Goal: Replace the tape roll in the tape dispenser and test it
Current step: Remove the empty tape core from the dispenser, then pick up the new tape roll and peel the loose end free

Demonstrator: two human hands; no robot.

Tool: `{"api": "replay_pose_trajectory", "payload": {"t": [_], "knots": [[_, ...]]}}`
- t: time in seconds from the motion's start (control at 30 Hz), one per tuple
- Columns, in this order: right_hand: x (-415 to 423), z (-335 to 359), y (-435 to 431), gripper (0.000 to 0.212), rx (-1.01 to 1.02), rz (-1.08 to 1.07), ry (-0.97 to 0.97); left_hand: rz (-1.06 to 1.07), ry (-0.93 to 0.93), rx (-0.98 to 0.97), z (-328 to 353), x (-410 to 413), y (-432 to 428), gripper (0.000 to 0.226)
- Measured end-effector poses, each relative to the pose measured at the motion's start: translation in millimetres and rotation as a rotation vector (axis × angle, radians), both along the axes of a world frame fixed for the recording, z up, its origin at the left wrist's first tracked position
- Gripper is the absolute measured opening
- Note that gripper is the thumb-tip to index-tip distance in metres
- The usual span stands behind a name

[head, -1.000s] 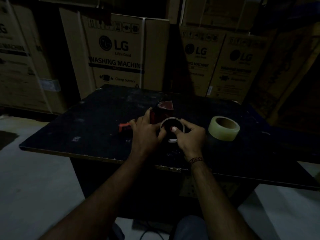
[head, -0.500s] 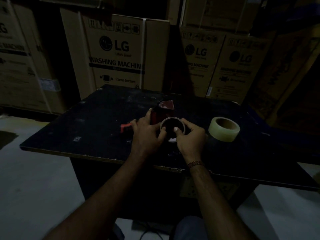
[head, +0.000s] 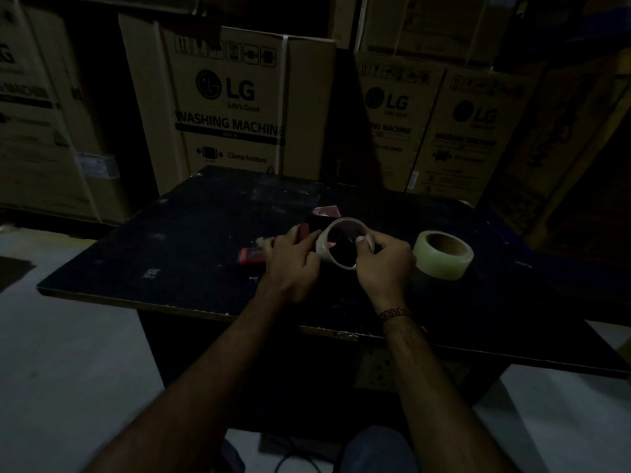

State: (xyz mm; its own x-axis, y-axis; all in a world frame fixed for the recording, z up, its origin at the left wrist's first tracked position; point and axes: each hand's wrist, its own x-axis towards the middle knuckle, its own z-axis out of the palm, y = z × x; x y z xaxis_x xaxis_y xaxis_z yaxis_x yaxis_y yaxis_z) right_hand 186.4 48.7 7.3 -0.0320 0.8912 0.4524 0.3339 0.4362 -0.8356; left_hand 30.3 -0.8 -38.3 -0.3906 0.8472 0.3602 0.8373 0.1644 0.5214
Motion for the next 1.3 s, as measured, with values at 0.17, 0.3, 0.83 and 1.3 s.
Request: {"api": "replay_pose_trajectory", "payload": {"t": [0.17,0.3,0.83,1.3], "knots": [[12,4,2,0.016,-0.036,-0.010,-0.006,0.002,-0.010,0.004,3,3,-5,0.070],[25,7,4,0.017,-0.064,-0.053,0.008,-0.021,-0.016,0.008,5,7,-10,0.075],[87,2,17,0.033,-0.340,-0.213,-0.201,0.031,0.092,0.022,-5,2,-3,0.072],[95,7,24,0.042,-0.280,-0.229,-0.389,0.069,0.112,0.062,-4,5,-4,0.076]]}}
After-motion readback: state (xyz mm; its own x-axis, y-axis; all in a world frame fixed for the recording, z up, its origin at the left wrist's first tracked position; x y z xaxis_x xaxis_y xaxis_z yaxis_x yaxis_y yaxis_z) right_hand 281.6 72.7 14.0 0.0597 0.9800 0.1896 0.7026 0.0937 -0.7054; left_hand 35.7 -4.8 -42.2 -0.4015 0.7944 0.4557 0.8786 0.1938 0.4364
